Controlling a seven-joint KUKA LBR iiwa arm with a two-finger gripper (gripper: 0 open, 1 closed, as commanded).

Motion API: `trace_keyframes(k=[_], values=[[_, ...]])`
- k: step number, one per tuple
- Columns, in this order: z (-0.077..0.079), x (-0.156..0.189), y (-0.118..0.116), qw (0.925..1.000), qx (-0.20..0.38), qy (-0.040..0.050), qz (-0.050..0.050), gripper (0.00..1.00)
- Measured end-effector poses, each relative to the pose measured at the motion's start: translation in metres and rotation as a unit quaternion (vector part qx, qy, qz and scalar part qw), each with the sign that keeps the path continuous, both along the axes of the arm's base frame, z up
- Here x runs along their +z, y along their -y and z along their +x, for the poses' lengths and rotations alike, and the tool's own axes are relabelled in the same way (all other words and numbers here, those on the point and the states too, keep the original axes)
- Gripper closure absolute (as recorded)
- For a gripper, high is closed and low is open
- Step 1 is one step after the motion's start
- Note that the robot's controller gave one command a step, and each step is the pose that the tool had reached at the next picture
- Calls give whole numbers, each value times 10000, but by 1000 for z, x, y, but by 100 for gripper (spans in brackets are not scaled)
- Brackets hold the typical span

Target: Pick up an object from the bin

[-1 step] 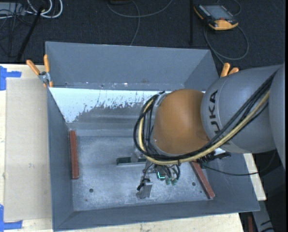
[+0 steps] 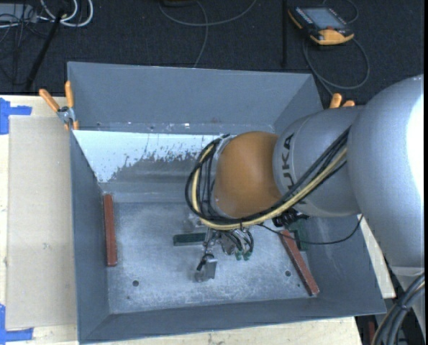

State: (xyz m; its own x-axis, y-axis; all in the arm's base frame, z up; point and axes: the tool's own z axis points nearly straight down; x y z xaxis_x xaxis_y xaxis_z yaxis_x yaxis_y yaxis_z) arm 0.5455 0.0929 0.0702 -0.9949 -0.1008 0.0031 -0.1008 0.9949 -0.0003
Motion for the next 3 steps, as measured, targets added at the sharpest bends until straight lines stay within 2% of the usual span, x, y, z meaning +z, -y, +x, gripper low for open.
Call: trace_keyframes(k=[1, 2, 3], values=[[0, 3, 0, 10000, -18, 8, 4, 100], [-9, 122, -32, 9998, 164, 53, 17, 100], [-6, 219, -25, 9998, 196, 67, 12, 100]])
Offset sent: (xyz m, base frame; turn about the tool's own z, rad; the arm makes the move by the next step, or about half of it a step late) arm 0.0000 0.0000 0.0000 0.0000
